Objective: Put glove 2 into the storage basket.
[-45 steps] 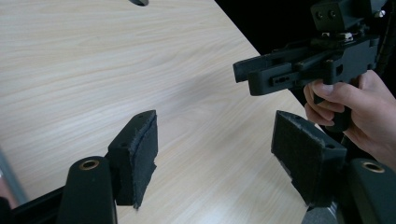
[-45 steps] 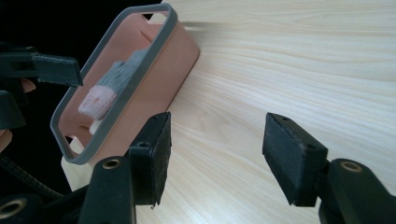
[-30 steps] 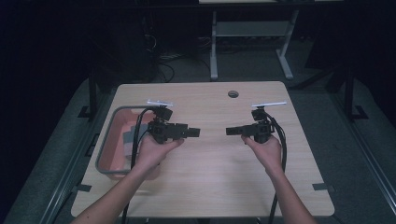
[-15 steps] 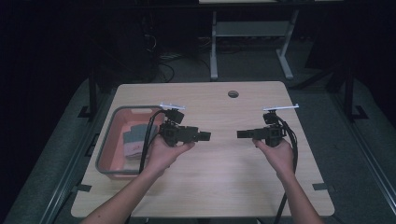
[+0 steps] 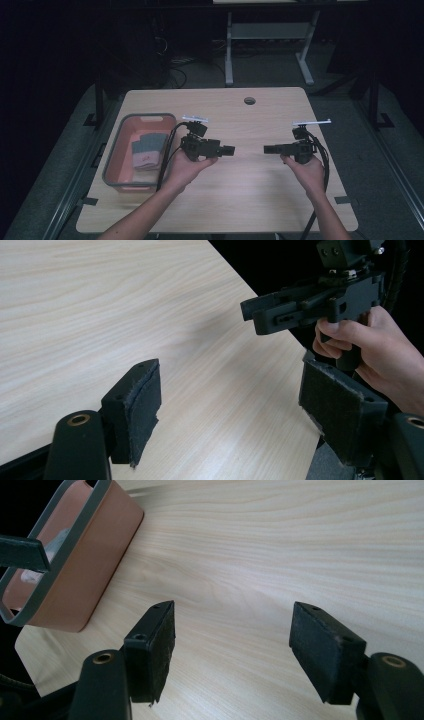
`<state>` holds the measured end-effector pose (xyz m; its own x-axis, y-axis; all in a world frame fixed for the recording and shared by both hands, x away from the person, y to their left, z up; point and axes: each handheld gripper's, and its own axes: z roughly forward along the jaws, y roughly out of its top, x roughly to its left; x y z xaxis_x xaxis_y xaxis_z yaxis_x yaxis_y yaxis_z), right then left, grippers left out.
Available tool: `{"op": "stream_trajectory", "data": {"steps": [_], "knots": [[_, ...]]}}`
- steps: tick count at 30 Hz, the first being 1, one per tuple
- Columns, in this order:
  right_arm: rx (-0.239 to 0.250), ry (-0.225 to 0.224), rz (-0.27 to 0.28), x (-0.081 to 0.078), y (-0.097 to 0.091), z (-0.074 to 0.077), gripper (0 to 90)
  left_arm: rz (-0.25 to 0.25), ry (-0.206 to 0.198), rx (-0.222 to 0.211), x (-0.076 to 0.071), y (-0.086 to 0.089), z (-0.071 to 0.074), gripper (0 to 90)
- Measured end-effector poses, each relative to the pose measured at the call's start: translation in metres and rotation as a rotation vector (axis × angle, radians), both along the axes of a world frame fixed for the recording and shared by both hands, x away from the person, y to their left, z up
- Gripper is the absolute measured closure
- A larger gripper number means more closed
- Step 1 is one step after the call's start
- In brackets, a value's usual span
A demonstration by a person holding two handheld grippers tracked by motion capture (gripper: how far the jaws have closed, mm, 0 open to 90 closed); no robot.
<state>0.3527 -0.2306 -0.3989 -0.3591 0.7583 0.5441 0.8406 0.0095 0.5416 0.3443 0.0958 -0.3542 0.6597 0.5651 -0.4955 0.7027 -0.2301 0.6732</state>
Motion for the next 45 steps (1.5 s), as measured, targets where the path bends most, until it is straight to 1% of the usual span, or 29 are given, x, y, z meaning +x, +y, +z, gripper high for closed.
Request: {"op": "stream_trajectory", "data": {"steps": [2, 6, 8, 10, 11, 12, 15, 18, 22, 25, 29, 31, 32, 33, 35, 36, 38, 40, 41, 44, 45], "knots": [[-0.004, -0.003, 0.005, -0.002, -0.002, -0.004, 34.4, -0.006, 0.003, -0.001, -0.001, -0.002, -0.003, 25.0], [0.005, 0.002, -0.008, -0.006, -0.010, -0.010, 33.2, -0.013, 0.012, -0.005, -0.004, -0.005, -0.008, 24.9], [-0.002, 0.002, -0.015, -0.008, -0.013, -0.013, 33.2, -0.019, 0.020, -0.002, -0.005, -0.006, -0.011, 24.8], [-0.005, 0.011, -0.021, -0.011, -0.017, -0.017, 33.2, -0.022, 0.021, -0.004, -0.007, -0.008, -0.015, 24.8], [-0.006, 0.023, -0.026, -0.012, -0.019, -0.018, 33.0, -0.026, 0.025, -0.004, -0.008, -0.009, -0.018, 24.8], [-0.014, 0.020, -0.025, -0.012, -0.021, -0.020, 32.7, -0.026, 0.025, -0.006, -0.008, -0.009, -0.019, 24.7], [-0.016, 0.023, -0.033, -0.014, -0.026, -0.024, 32.5, -0.030, 0.023, -0.004, -0.010, -0.011, -0.024, 24.5], [-0.007, 0.033, -0.030, -0.016, -0.030, -0.028, 32.6, -0.034, 0.020, -0.007, -0.013, -0.013, -0.031, 24.4], [-0.010, 0.039, -0.033, -0.019, -0.036, -0.033, 31.6, -0.032, 0.017, -0.009, -0.016, -0.015, -0.040, 24.4], [-0.013, 0.027, -0.035, -0.023, -0.039, -0.036, 30.9, -0.040, 0.020, -0.006, -0.020, -0.018, -0.046, 24.5], [0.015, 0.031, -0.051, -0.030, -0.045, -0.039, 29.9, -0.044, 0.022, -0.007, -0.024, -0.018, -0.053, 24.5], [0.003, 0.026, -0.048, -0.033, -0.048, -0.041, 29.7, -0.042, 0.020, -0.008, -0.026, -0.017, -0.057, 24.5], [0.010, 0.026, -0.053, -0.035, -0.050, -0.041, 29.7, -0.041, 0.025, -0.014, -0.027, -0.017, -0.059, 24.5], [0.016, 0.024, -0.056, -0.037, -0.051, -0.042, 29.7, -0.045, 0.026, -0.011, -0.028, -0.016, -0.061, 24.4], [0.005, 0.027, -0.066, -0.040, -0.055, -0.044, 29.4, -0.053, 0.035, -0.006, -0.030, -0.016, -0.068, 24.4], [0.006, 0.021, -0.068, -0.043, -0.056, -0.045, 29.4, -0.055, 0.035, -0.005, -0.031, -0.016, -0.070, 24.4], [0.001, 0.004, -0.069, -0.047, -0.058, -0.046, 29.3, -0.057, 0.033, 0.004, -0.034, -0.016, -0.075, 24.4], [-0.003, -0.011, -0.066, -0.051, -0.059, -0.048, 29.0, -0.061, 0.032, 0.002, -0.036, -0.016, -0.077, 24.4], [-0.008, -0.013, -0.063, -0.052, -0.059, -0.048, 28.8, -0.065, 0.027, 0.009, -0.038, -0.017, -0.078, 24.4], [-0.007, -0.004, -0.055, -0.057, -0.062, -0.052, 28.5, -0.068, 0.012, 0.008, -0.044, -0.016, -0.080, 24.4], [-0.002, -0.010, -0.055, -0.059, -0.062, -0.053, 28.3, -0.073, 0.003, 0.011, -0.045, -0.016, -0.081, 24.4]]}}
